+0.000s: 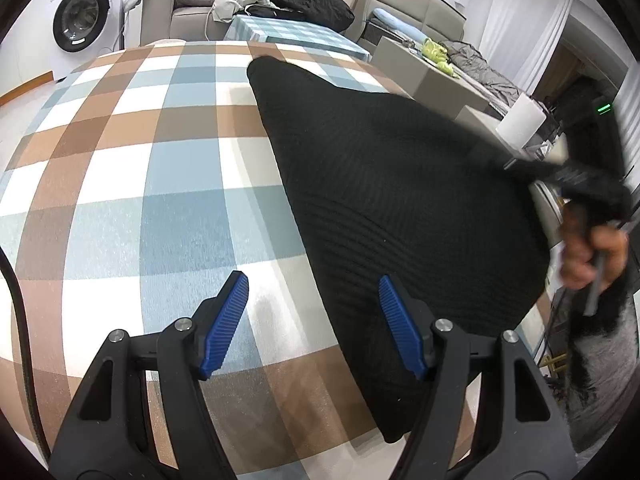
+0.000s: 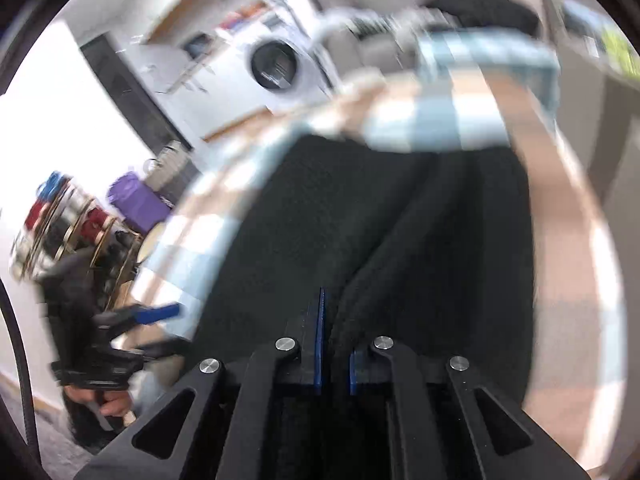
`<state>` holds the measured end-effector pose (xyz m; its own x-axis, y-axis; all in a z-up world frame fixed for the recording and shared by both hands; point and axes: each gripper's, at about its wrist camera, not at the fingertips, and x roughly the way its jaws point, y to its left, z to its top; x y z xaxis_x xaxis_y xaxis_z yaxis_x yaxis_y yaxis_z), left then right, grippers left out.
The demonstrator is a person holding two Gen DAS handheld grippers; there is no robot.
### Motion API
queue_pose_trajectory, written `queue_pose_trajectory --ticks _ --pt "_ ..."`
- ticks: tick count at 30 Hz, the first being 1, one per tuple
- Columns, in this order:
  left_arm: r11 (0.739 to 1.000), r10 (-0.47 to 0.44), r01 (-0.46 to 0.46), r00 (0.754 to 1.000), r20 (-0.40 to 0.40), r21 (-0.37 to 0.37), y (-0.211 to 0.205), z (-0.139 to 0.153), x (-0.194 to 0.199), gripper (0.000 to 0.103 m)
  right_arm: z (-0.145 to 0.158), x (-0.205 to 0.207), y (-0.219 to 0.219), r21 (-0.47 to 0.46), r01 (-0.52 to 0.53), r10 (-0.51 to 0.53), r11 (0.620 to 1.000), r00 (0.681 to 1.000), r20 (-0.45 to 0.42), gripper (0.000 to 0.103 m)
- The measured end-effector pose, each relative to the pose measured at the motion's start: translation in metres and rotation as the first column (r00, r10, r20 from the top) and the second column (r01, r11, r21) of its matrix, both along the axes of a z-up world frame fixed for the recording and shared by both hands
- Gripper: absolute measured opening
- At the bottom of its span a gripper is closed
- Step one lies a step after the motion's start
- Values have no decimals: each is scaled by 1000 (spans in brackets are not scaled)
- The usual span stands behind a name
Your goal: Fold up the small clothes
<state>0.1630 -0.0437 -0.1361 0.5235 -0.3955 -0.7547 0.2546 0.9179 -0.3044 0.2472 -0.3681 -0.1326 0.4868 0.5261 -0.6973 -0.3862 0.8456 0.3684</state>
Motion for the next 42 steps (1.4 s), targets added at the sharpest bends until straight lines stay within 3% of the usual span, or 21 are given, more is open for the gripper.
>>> queue_pose_trajectory --ticks 3,8,10,14,19,20,22,24,27,33,42 --pt "1000 -13 13 1000 10 -4 -2 3 0 66 22 -7 -8 -76 32 -28 997 998 49 8" --pt "1000 -16 16 1000 -12 -10 -6 -4 3 66 -32 4 -38 -156 134 -153 979 982 -113 12" --pt "1000 -17 16 1000 -21 -26 -8 -7 4 66 -42 3 -46 -135 149 -169 980 975 -148 16" --pt "997 -13 10 999 -43 -81 -12 -14 15 66 -30 -17 -63 -81 196 -204 977 974 -102 35" --pt "990 7 -17 998 -68 -142 -24 -22 37 65 -39 -35 -74 -45 226 -230 973 964 -130 35" --pt "989 7 -16 998 -64 -148 -26 -22 40 62 -40 -38 -76 -39 234 -237 971 963 -129 35" --pt "986 -2 -9 998 -64 -169 -33 -24 48 42 -45 -37 -72 -23 238 -239 971 961 -141 35" --pt "987 8 -18 998 -65 -162 -40 -27 54 22 -52 -39 -69 -21 229 -229 973 961 -156 33" --pt "991 31 -35 999 -31 -131 -43 -24 54 12 -57 -42 -63 -6 229 -227 973 960 -166 31" --pt "992 84 -85 996 -8 -96 -9 -19 44 12 -62 -49 -37 61 184 -169 981 966 -197 32" --pt "979 205 -205 978 19 -12 79 -11 11 12 -66 -54 60 130 -35 64 991 973 -224 32"
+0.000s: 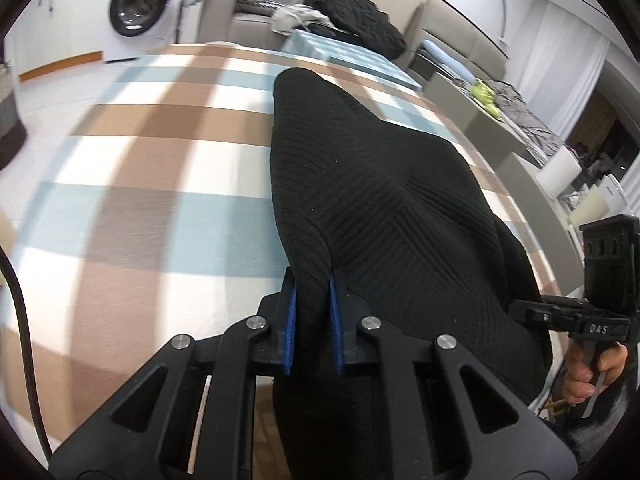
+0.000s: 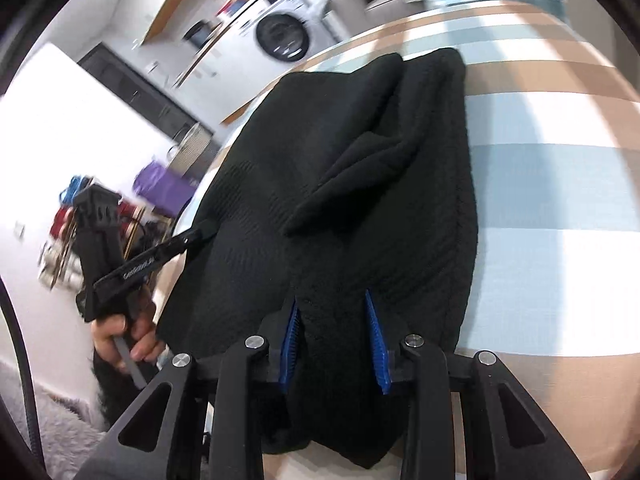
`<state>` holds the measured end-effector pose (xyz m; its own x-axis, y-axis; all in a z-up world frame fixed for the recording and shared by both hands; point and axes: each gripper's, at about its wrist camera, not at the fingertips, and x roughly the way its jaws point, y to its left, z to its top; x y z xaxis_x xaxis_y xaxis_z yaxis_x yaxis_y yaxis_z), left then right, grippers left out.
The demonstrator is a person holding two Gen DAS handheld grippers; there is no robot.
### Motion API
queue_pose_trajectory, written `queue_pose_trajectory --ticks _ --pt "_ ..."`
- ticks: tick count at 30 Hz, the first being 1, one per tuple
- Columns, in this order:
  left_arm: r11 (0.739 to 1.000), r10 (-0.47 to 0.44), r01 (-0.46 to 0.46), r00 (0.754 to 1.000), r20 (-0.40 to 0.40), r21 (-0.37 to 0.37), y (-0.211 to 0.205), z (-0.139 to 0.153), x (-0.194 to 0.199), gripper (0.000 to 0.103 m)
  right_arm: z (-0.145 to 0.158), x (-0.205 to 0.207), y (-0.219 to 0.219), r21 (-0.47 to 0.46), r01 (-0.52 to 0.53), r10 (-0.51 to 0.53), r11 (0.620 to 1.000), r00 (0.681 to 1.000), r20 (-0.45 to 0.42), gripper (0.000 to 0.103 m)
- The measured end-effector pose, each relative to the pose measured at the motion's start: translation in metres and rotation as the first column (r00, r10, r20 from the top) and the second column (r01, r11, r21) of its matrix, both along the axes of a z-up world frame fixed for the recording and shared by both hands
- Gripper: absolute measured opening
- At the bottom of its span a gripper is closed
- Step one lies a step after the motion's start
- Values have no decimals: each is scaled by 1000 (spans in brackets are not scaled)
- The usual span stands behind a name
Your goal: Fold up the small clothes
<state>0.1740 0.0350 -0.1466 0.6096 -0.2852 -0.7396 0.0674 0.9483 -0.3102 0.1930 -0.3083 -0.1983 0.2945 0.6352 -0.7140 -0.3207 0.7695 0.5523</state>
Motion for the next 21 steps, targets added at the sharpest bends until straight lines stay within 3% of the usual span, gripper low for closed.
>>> queue_pose_trajectory --ticks 5,8,11,16,21 --pt "998 48 -48 999 0 -28 27 0 -5 21 10 10 18 -26 -28 28 999 999 18 32" --pt "997 70 -70 997 9 -26 34 2 -8 30 22 32 6 24 59 -60 998 997 45 40" --pt "996 81 -79 996 27 -44 36 6 -7 38 24 65 1 27 150 -151 988 988 43 40" --pt "994 89 -86 995 44 -60 32 13 -1 40 12 122 9 13 222 -222 975 975 5 40" --pt "996 86 -85 996 34 -27 27 16 2 40 13 138 8 40 236 -236 971 972 3 40"
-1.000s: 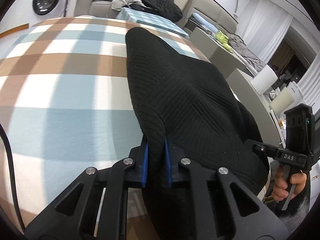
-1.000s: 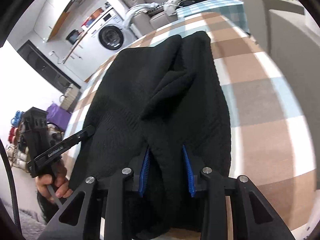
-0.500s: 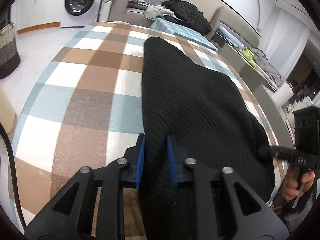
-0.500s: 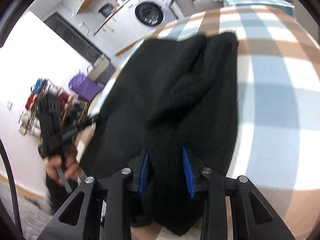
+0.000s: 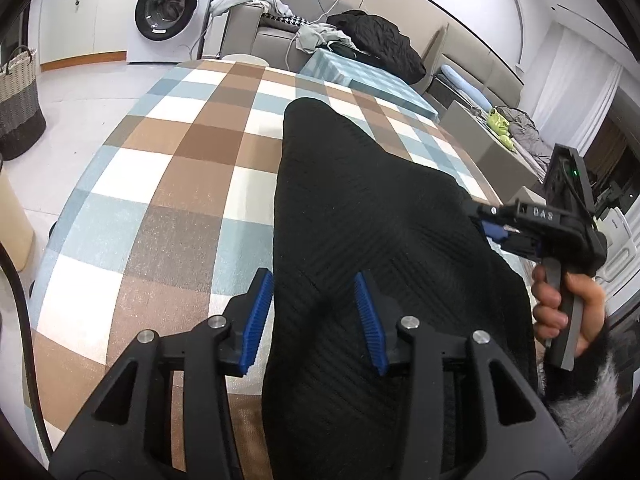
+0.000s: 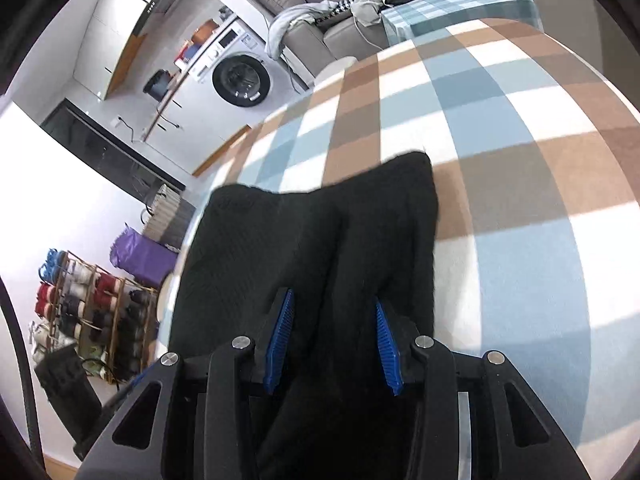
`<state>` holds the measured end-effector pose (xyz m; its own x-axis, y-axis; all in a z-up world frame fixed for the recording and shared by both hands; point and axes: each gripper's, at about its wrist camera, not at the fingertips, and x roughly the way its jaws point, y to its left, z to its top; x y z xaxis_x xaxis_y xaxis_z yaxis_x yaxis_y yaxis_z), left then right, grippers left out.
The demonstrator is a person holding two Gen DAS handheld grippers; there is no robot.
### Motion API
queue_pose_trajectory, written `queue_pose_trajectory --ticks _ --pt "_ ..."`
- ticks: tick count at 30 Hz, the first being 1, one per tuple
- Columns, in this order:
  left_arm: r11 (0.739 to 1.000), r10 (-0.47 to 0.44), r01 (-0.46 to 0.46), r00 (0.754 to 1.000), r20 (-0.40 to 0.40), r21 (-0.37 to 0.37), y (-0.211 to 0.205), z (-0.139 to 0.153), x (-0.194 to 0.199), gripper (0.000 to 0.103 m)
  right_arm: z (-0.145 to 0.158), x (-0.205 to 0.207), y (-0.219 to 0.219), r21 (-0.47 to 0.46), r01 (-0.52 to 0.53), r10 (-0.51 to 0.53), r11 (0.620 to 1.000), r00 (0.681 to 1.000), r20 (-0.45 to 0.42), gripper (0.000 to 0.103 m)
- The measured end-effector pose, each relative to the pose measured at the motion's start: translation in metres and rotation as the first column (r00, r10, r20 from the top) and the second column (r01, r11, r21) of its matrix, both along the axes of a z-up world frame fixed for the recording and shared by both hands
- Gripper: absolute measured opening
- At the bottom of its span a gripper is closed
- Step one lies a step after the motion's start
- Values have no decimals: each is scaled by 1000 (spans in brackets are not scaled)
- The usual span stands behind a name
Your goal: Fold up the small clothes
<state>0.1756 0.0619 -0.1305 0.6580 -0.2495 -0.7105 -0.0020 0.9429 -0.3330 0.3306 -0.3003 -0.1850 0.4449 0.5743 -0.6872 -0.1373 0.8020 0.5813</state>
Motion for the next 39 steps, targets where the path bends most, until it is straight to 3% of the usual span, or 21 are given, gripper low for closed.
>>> queue_pose_trajectory --ticks 4,8,10,12,14,17,20,25,28,32,35,39 --pt "1000 -3 3 1000 -4 7 0 2 -1 40 8 5 3 17 -17 16 1000 999 31 40" --pt "1000 8 -8 1000 5 1 3 3 -5 40 22 -6 15 -42 -55 59 998 994 96 40" --pt "1000 12 -12 1000 4 -4 5 2 -4 40 16 -4 20 -83 -57 65 995 994 88 39" --pt "1000 12 -12 1000 4 -1 4 2 -5 40 5 1 21 -87 -59 64 994 996 63 19" --pt "1000 10 -10 1000 8 -6 4 4 -6 40 2 3 20 -88 -68 74 994 995 70 10" --pt "1000 3 -2 1000 27 -8 2 10 -9 40 32 -5 19 -39 -101 106 994 978 178 8" --pt "1000 -3 3 1000 31 -7 0 12 -9 40 55 -4 21 -79 -91 108 993 963 248 8" --pt "1000 -11 11 1000 4 14 -7 4 -7 40 17 24 19 -160 -25 42 987 993 107 14" --pt "999 -22 22 1000 -10 23 -11 -2 -10 40 1 19 9 -96 -27 29 995 999 15 18" --pt "999 -25 25 999 -20 20 -11 -6 -14 40 4 -37 -15 -30 -45 46 999 999 5 34" --pt "999 -24 24 999 -23 21 -10 -8 -17 40 -1 -92 -26 25 -66 67 997 997 -41 35" --pt "999 -26 26 999 -22 20 -10 -8 -22 40 -4 -146 -26 -9 -98 97 995 994 -51 35"
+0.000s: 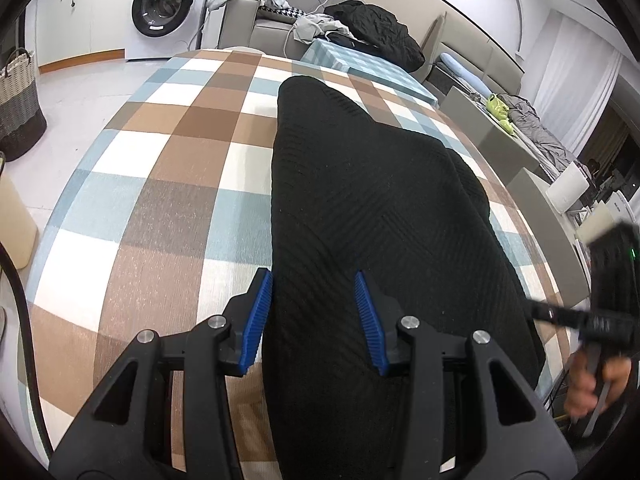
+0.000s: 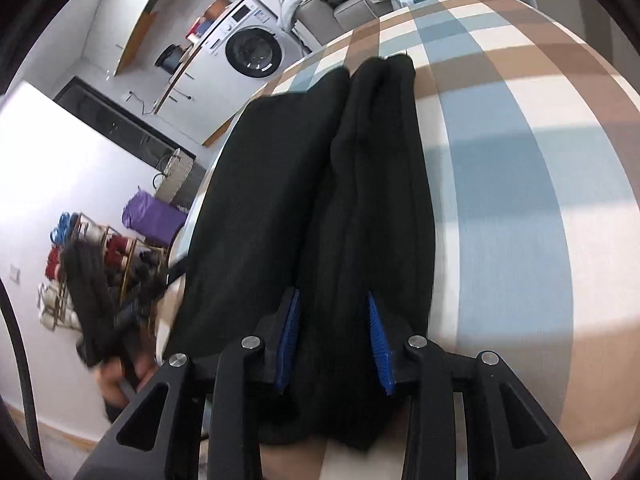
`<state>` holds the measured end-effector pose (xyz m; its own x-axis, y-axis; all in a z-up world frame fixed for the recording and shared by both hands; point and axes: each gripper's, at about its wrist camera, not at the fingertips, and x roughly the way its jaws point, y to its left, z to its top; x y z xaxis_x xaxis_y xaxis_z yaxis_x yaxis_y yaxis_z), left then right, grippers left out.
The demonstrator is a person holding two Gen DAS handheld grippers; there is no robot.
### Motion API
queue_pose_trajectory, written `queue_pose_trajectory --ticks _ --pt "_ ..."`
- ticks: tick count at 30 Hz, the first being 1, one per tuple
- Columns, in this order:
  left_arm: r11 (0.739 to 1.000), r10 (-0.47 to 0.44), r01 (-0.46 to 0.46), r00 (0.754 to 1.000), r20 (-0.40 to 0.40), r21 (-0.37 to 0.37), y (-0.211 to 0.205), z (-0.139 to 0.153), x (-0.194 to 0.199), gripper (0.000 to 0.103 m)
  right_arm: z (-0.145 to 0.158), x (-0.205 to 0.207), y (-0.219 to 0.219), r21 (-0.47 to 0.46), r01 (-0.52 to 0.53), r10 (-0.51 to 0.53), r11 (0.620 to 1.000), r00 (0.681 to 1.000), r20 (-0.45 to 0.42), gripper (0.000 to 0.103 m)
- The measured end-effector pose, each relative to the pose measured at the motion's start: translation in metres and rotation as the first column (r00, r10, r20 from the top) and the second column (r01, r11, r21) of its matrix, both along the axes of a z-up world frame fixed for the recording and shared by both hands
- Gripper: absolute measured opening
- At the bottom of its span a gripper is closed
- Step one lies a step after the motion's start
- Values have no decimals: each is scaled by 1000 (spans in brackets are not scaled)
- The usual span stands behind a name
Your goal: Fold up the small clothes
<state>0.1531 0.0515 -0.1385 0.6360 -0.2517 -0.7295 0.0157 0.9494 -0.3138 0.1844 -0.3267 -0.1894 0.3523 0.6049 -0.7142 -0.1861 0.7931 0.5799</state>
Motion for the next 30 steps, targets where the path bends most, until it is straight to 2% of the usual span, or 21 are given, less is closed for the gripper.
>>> queue_pose_trajectory --ticks 1,3,4,5,7,9,10,12,13,16,18,20,23,25,28,29,30 --pt "1000 0 0 1000 1 1 0 0 -1 40 1 -7 1 9 -9 9 1000 1000 13 33" --pt "1000 -2 2 1000 3 -1 -1 1 -3 40 4 -13 7 -14 -39 40 999 998 48 16" --pt "1000 -2 2 1000 6 0 -1 2 -4 40 6 -14 13 -42 -52 55 998 996 69 14" --pt "1000 -4 4 1000 10 -2 -1 3 -4 40 8 -13 17 -62 -70 75 996 994 81 5" --pt "1000 -6 6 1000 17 -6 -2 7 -7 40 17 -10 24 -69 -79 87 994 990 111 4" --pt "1000 -15 16 999 33 -10 -3 12 -10 40 40 -9 24 -35 -94 99 995 979 181 4" --pt "1000 -18 18 999 38 -10 -4 14 -10 40 55 -11 22 -23 -86 89 996 972 217 4" --pt "1000 -25 25 999 44 -9 -6 17 -11 40 65 -11 16 -34 -63 69 997 967 245 4" --pt "999 -32 33 998 45 -10 -9 17 -11 40 62 -11 14 -53 -52 63 997 969 237 4" --pt "999 -40 41 999 35 -5 -12 14 -10 42 27 -3 6 -113 -15 30 993 990 135 4" --pt "999 -52 52 998 22 -2 -15 12 -11 42 2 1 4 -154 2 8 988 998 68 5" --pt "998 -58 58 998 15 12 -17 10 -12 42 -1 -2 -1 -142 7 -1 990 999 46 8" --pt "997 -67 66 998 7 27 -21 9 -14 45 17 -8 -7 -134 49 -33 990 993 114 22" --pt "996 -71 71 997 3 46 -26 9 -15 45 31 -10 -7 -121 64 -45 991 987 153 26" --pt "995 -76 76 997 3 65 -30 12 -18 50 42 -11 2 -103 44 -25 994 983 184 34" --pt "994 -77 76 997 5 74 -33 13 -20 54 43 -11 8 -89 23 -7 996 983 185 40" --pt "994 -79 78 997 9 80 -35 15 -21 57 42 -11 15 -77 -1 15 997 983 182 42"
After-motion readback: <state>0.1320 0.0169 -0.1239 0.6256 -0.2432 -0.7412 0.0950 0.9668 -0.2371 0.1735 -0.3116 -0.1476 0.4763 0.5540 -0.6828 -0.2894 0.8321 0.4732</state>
